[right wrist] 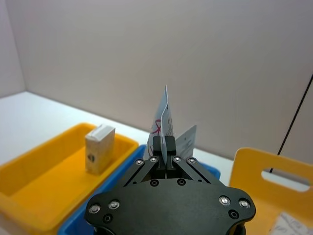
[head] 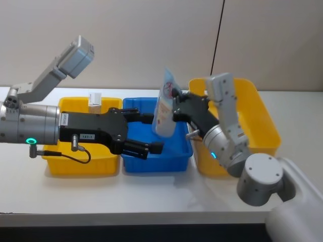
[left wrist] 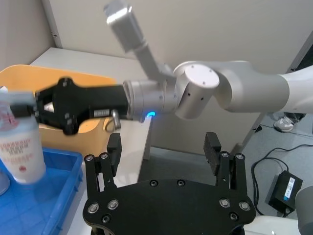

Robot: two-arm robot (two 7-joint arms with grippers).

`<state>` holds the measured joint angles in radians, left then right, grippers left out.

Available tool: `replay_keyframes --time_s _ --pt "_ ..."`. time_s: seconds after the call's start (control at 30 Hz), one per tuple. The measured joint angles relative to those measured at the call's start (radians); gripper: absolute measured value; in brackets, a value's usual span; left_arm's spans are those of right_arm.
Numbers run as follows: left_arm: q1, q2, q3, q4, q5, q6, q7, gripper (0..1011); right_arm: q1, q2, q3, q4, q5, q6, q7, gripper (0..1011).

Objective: Bimanual collaborative sorting of washing and personal care products

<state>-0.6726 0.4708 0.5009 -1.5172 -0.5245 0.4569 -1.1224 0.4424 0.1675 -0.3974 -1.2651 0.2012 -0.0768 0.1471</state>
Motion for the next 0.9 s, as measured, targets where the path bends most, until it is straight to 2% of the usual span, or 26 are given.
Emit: replay_keyframes --time_s 0.2,0.5,0.9 --pt "0.0 0.0 0.0 0.0 0.0 0.0 0.0 1001 -0.008 0.011 0.041 -0.059 0.025 0.0 0.003 3" --pt "0.0 0.0 0.0 0.0 0.0 0.0 0.0 1001 -0.01 0.022 0.099 -0.101 0.04 0.005 -0.021 3" --pt "0.0 0.0 0.0 0.0 0.0 0.0 0.0 1001 0.002 0.024 0.151 -0.066 0.01 0.013 -0.093 2"
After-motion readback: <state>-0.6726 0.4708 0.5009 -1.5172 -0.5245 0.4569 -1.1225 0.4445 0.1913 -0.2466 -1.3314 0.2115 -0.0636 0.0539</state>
